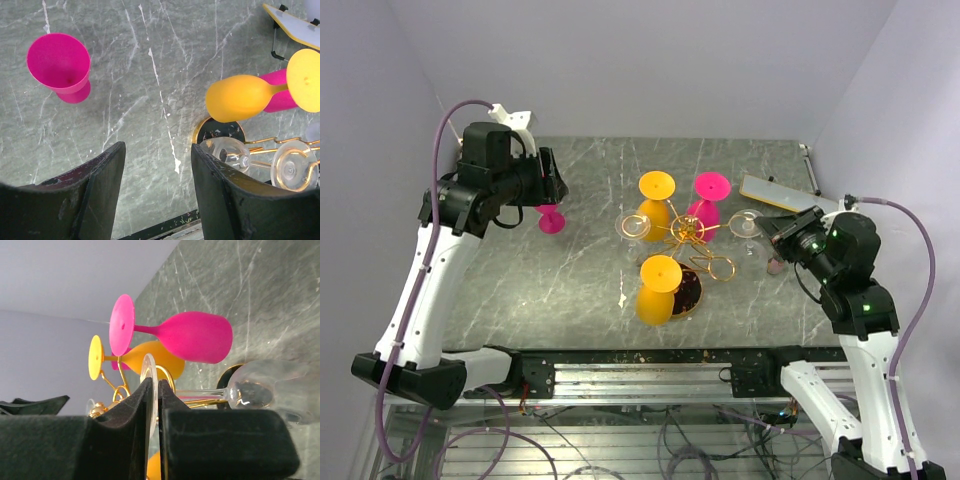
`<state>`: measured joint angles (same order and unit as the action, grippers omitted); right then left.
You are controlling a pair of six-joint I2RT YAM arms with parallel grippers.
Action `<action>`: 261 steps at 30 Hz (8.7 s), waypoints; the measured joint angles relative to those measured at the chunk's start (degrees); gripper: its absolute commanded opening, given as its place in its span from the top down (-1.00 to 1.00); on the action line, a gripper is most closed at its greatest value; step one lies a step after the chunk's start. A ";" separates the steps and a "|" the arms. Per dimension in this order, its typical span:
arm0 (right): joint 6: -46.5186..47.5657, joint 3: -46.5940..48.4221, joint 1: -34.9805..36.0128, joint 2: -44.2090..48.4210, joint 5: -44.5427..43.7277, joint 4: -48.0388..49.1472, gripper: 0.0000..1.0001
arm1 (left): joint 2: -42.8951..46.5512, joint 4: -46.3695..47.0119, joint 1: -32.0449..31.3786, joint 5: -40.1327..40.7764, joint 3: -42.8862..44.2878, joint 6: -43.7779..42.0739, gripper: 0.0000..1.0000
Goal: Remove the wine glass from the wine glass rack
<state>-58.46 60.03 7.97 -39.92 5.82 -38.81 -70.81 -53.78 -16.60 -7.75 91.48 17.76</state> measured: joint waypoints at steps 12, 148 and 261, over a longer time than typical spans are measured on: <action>-16.37 -6.62 -0.02 3.48 4.15 7.15 1.00 | 1.11 0.02 0.00 -0.24 -0.07 0.33 -0.32; 12.68 7.23 0.00 -6.32 -13.99 23.32 -0.46 | 19.28 13.44 -19.19 10.58 -6.93 28.61 0.86; -9.73 6.88 -0.83 -16.26 12.39 9.70 1.00 | 2.03 -4.20 4.63 -1.40 5.09 1.75 -0.91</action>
<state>-68.18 66.92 7.14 -56.18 18.22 -29.10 -68.77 -57.98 -11.97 -9.15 96.57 19.51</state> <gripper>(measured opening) 0.026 0.950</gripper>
